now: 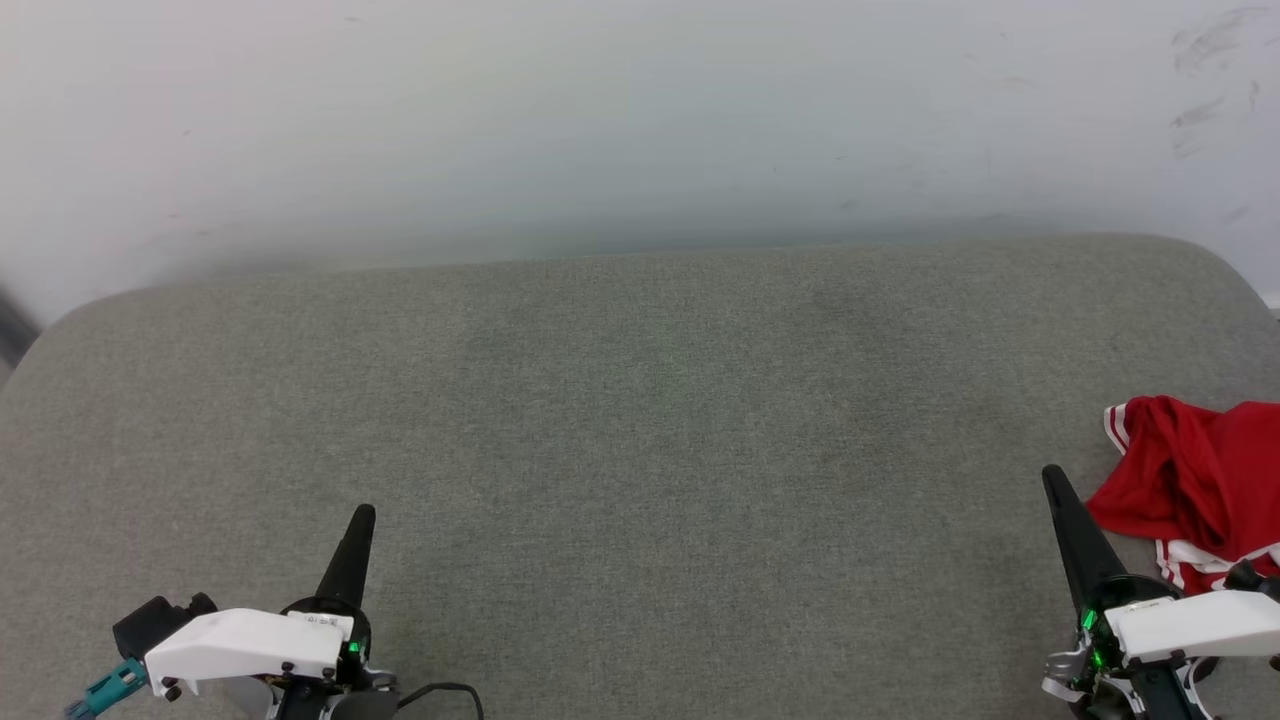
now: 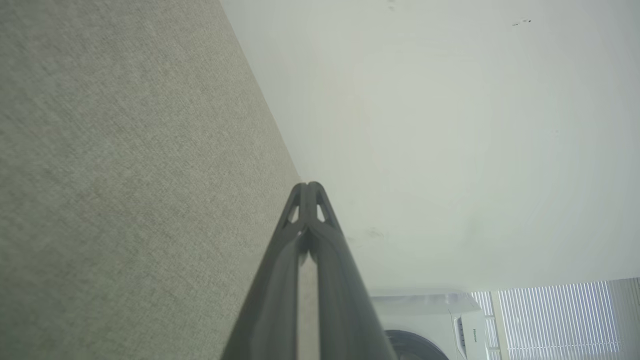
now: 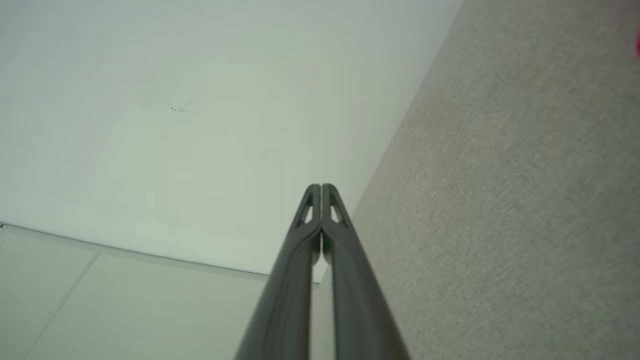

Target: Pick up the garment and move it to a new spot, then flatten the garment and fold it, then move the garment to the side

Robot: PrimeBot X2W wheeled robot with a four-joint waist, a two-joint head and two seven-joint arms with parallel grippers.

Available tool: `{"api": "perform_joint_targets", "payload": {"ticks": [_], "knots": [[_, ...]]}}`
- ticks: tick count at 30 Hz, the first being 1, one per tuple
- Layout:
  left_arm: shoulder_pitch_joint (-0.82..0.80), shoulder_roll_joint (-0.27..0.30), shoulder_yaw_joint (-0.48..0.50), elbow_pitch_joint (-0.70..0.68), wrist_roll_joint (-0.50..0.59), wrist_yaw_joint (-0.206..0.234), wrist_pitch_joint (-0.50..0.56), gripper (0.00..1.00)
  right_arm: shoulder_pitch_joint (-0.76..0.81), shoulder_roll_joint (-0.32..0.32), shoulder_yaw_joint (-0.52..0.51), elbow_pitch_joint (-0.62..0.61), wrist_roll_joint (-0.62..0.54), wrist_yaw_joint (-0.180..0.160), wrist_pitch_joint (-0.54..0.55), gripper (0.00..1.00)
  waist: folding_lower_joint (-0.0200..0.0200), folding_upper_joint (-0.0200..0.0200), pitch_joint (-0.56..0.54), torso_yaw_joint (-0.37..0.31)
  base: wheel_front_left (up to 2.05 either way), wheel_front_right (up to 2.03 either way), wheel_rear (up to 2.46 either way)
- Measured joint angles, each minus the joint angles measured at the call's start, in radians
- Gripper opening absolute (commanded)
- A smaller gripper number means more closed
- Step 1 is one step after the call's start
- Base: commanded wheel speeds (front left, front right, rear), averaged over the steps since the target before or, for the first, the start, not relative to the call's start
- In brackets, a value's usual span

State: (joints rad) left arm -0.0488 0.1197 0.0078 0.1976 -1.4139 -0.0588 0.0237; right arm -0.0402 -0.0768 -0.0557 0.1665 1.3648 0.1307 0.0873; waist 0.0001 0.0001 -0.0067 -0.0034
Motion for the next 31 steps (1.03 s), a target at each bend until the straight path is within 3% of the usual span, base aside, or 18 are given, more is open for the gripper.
{"api": "perform_joint_targets", "payload": {"ticks": [31], "knots": [[-0.044, -0.048, 0.076, 0.040, -0.184, -0.062, 0.064, 0.00, -0.048, 0.002, -0.023, 0.067, 0.235, 0.000, 0.000, 0.00, -0.0001, 0.0000, 0.008, 0.003, 0.00, 0.00, 0.00]]}}
